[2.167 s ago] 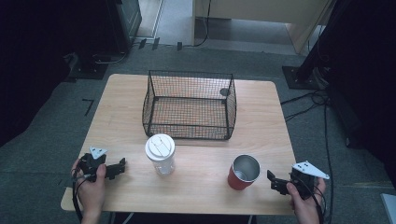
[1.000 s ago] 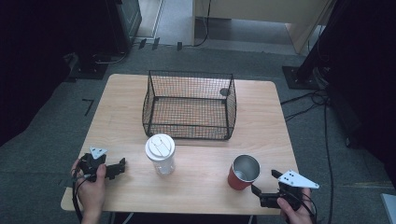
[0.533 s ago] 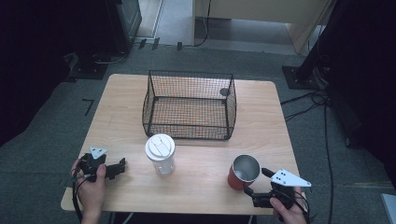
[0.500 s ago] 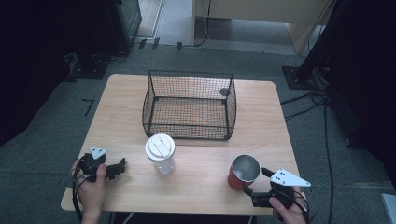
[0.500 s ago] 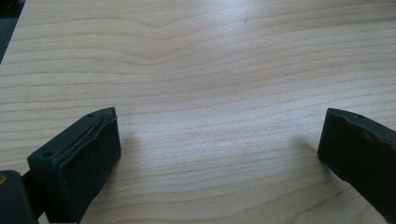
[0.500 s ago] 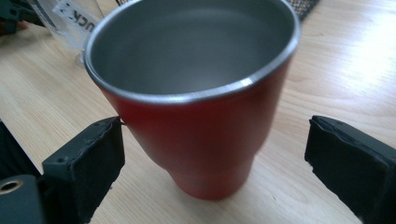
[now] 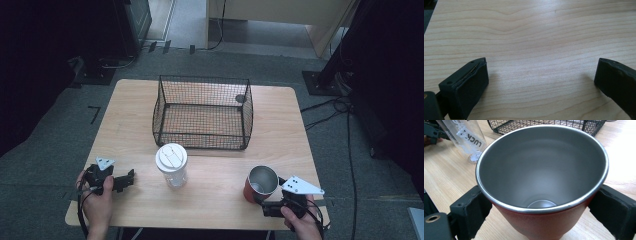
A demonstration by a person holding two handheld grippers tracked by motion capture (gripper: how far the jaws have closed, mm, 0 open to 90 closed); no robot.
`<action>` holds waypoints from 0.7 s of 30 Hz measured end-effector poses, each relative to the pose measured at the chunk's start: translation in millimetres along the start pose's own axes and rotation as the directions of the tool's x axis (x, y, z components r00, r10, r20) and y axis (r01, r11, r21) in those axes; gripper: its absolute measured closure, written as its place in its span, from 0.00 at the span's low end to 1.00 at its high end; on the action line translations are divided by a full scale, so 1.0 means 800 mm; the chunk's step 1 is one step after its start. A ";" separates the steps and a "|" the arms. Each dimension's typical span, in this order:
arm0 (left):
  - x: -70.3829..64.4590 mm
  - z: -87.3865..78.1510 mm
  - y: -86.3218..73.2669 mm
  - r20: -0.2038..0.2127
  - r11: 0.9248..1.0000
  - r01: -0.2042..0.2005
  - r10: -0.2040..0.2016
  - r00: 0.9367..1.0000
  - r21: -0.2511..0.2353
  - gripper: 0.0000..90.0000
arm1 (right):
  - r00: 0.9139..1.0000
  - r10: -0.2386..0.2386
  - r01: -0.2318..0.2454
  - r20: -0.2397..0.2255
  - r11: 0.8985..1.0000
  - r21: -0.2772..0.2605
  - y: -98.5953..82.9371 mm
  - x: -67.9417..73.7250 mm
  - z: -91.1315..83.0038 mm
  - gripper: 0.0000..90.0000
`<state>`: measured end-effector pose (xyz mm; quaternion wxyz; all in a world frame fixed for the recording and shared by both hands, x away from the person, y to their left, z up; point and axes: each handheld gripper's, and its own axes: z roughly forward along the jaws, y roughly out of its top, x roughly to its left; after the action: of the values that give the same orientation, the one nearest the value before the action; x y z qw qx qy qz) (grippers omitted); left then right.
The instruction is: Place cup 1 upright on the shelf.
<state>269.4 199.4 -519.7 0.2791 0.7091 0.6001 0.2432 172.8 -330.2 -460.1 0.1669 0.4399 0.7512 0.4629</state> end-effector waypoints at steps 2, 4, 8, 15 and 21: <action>0.000 0.000 0.000 -0.001 1.000 0.000 0.000 1.000 -0.001 0.00 | 1.000 0.004 -0.004 -0.006 1.000 -0.002 0.001 0.000 0.003 0.07; 0.000 0.000 0.000 -0.001 1.000 0.000 0.000 1.000 0.000 0.00 | 1.000 0.016 -0.016 -0.010 1.000 0.000 0.001 -0.001 0.006 0.06; 0.000 0.000 0.000 -0.001 1.000 0.000 0.000 1.000 -0.001 0.00 | 1.000 0.023 -0.023 -0.005 1.000 0.006 0.003 -0.001 0.012 0.05; 0.000 0.000 0.000 -0.001 1.000 -0.001 0.001 1.000 0.000 0.00 | 1.000 0.007 -0.008 0.023 1.000 0.025 0.006 0.009 0.024 0.03; 0.000 0.000 0.000 -0.001 1.000 -0.001 0.001 1.000 0.000 0.00 | 0.998 -0.021 0.018 0.055 0.999 0.044 0.010 0.015 0.035 0.03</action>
<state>269.5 199.4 -519.7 0.2788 0.7095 0.5996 0.2437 188.2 -303.8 -465.9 0.1826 0.4489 0.7604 0.4323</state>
